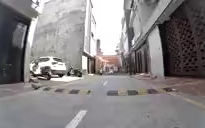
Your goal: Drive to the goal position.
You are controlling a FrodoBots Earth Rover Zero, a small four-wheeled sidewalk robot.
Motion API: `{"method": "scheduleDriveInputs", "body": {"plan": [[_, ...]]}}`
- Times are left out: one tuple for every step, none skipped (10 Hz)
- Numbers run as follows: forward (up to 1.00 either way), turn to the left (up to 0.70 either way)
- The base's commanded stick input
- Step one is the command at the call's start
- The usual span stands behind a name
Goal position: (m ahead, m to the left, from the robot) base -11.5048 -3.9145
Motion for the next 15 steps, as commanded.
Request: {"method": "scheduleDriveInputs", "body": {"plan": [[1.00, 0.00], [1.00, 0.00], [1.00, 0.00], [1.00, 0.00], [1.00, 0.00], [1.00, 0.00], [1.00, 0.00], [1.00, 0.00], [1.00, 0.00], [1.00, 0.00], [1.00, 0.00], [1.00, 0.00], [1.00, 0.00], [1.00, 0.00], [1.00, 0.00]]}}
